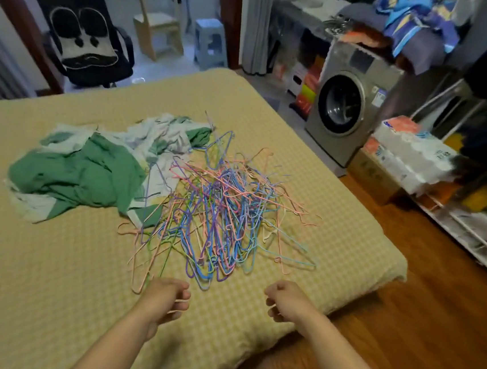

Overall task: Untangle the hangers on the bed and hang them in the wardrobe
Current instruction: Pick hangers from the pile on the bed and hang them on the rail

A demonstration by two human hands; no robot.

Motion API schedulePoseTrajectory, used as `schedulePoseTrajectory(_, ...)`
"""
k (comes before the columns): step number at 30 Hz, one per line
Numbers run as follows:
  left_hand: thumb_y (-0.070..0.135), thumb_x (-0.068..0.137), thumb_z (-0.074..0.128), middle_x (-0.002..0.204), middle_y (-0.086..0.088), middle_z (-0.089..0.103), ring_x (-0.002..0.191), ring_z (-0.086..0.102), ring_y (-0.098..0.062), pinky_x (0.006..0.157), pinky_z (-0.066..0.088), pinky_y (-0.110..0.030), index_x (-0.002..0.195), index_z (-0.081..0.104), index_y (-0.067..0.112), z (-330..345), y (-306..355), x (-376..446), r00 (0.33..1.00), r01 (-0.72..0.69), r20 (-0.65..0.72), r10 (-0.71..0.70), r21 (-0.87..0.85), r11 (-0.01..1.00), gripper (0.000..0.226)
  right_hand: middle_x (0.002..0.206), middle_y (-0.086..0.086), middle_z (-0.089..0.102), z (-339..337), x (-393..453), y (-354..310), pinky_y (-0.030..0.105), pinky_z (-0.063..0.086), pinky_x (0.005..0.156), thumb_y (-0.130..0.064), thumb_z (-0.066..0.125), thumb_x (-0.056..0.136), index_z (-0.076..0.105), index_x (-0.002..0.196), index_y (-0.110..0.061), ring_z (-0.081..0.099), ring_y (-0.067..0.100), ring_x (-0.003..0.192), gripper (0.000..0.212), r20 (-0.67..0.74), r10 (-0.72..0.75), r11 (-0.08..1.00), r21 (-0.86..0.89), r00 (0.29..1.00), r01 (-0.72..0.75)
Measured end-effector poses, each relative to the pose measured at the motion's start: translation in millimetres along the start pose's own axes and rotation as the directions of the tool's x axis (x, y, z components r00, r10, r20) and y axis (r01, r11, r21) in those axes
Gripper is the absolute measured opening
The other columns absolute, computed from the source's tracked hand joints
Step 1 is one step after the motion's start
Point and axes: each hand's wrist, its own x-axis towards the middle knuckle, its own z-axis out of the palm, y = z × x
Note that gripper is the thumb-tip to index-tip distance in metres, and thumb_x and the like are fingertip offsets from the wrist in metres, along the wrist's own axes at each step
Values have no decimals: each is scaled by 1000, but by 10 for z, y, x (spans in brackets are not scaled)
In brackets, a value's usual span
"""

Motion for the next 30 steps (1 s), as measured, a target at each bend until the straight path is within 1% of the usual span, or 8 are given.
schedulePoseTrajectory(7, 20, 97, 54, 86, -4, 69, 75, 65, -21, 67, 49, -29, 105, 67, 12, 193, 402, 562, 993, 95, -64, -99, -73, 993, 18, 82, 11, 58, -780, 1103, -214, 31, 52, 55, -12, 45, 98, 59, 97, -5, 60, 23, 60, 16, -168, 102, 995, -6, 981, -104)
schedulePoseTrajectory(11, 18, 97, 54, 81, -2, 69, 72, 65, -21, 70, 48, -30, 105, 67, 11, 438, 663, 694, 985, 88, -137, -105, -125, 988, 17, 107, 26, 67, -1423, 2095, -634, 45, 55, 84, -23, 51, 82, 63, 102, -1, 65, 41, 96, 32, -385, 18, 989, -126, 923, -72)
schedulePoseTrajectory(14, 15, 97, 54, 80, -4, 68, 72, 62, -23, 67, 48, -29, 104, 66, 9, 676, 774, 676, 971, 115, -187, -151, -192, 975, 15, 129, 28, 58, -1673, 2743, -997, 43, 48, 96, -30, 57, 90, 54, 129, 3, 58, 43, 116, 52, -353, -5, 980, -187, 936, -66)
schedulePoseTrajectory(17, 13, 98, 53, 81, -6, 68, 74, 61, -24, 66, 49, -29, 105, 67, 7, 946, 830, 699, 955, 139, -221, -196, -249, 958, 17, 100, 21, 68, -1624, 3194, -1178, 51, 57, 82, -28, 61, 94, 61, 111, 2, 68, 36, 86, 35, -99, 127, 992, 0, 987, -128)
schedulePoseTrajectory(20, 13, 98, 52, 84, -6, 69, 77, 64, -24, 71, 50, -31, 105, 68, 8, 1187, 848, 748, 938, 187, -225, -265, -316, 930, 18, 63, 9, 60, -1458, 3217, -1183, 24, 41, 45, -12, 56, 94, 61, 77, -11, 55, 18, 46, 18, 53, 106, 993, 45, 993, -109)
schedulePoseTrajectory(22, 15, 98, 52, 86, -6, 71, 77, 65, -23, 72, 51, -31, 108, 67, 8, 1334, 872, 776, 935, 211, -200, -294, -354, 911, 19, 55, 7, 51, -1419, 3145, -1182, 23, 29, 44, 1, 49, 87, 60, 66, -13, 43, 17, 42, 28, 11, -7, 997, 80, 1000, 6)
schedulePoseTrajectory(25, 15, 99, 52, 87, -7, 72, 75, 66, -22, 71, 51, -31, 111, 67, 8, 1529, 990, 818, 938, 211, -178, -299, -394, 895, 21, 60, 4, 52, -1540, 2775, -1201, 24, 31, 46, -1, 47, 90, 63, 77, -14, 43, 18, 50, 25, -178, -110, 967, 209, 978, 146)
schedulePoseTrajectory(30, 17, 100, 48, 87, -4, 72, 71, 67, -18, 72, 53, -30, 114, 65, 11, 1803, 1322, 884, 960, 199, -96, -261, -418, 886, 22, 69, 8, 51, -1853, 1993, -1021, 25, 32, 47, 0, 44, 98, 62, 87, -6, 43, 16, 55, 22, -343, -110, 908, 347, 933, 234)
